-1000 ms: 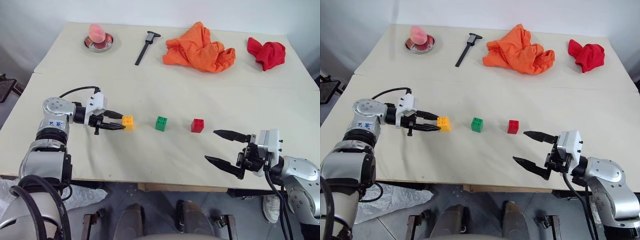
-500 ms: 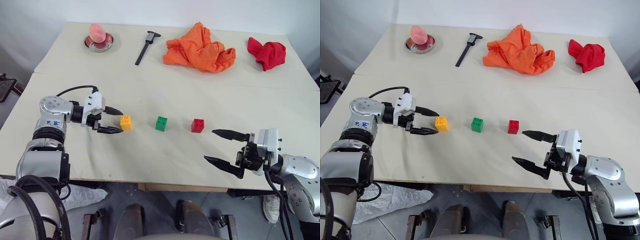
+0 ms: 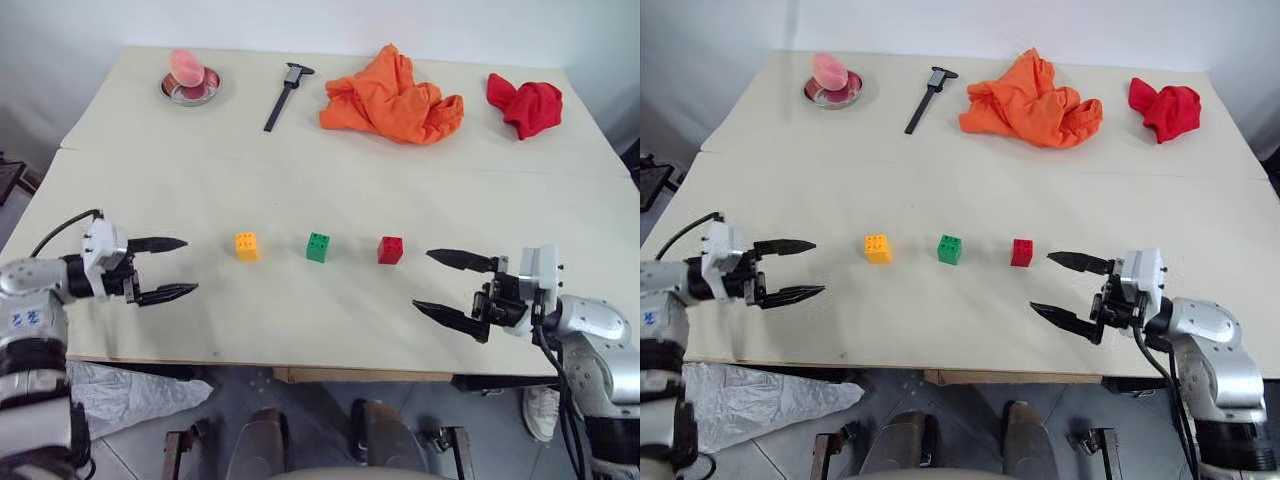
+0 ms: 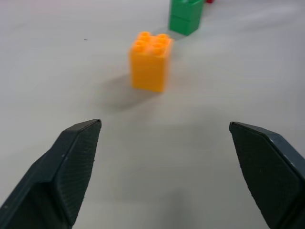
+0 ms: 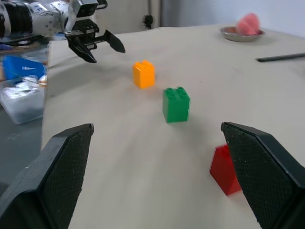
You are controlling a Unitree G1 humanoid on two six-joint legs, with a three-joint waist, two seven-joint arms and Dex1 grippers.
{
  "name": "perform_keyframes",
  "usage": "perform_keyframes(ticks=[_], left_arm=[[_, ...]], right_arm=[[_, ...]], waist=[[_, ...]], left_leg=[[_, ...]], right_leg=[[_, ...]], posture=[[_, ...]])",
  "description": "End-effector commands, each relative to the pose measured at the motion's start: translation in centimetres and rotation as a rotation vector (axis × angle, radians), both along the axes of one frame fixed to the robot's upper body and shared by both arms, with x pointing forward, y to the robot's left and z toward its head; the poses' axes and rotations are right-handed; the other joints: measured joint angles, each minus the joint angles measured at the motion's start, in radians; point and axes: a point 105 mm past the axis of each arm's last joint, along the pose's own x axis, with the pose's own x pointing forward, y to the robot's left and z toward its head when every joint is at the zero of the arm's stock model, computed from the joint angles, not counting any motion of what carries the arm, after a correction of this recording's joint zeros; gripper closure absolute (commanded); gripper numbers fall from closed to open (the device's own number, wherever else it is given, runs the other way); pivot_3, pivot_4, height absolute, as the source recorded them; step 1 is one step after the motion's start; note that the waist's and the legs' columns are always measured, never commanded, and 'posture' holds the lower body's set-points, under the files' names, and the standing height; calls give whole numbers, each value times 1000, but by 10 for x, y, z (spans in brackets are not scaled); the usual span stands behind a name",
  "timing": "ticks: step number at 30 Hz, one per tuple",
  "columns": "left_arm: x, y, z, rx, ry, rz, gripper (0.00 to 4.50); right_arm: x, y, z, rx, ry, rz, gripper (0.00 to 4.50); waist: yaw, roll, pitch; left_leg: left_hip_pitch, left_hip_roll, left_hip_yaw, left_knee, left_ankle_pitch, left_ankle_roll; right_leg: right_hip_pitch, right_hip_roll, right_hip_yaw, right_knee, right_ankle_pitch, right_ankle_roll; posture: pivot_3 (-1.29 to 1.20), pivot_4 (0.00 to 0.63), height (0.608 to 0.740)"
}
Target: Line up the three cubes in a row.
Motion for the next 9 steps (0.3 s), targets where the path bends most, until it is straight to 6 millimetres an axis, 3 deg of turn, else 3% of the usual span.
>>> perform_keyframes(ticks=[1, 9], left_arm=[[-7, -9, 31, -65, -90, -15, 17], [-2, -7, 19, 38, -119, 22, 17]], right_arm=[[1, 0, 4, -21, -39, 67, 0], [18, -3, 1, -60, -54, 90, 0]], waist=[[4, 0, 0], [-5, 0, 0]], left_leg=[[0, 0, -1, 0, 0, 0], [1, 0, 1, 0, 0, 0]], right_leg=[[0, 0, 0, 1, 0, 0], [0, 1, 0, 0, 0, 0]], posture=[[0, 150, 740], [0, 150, 740]])
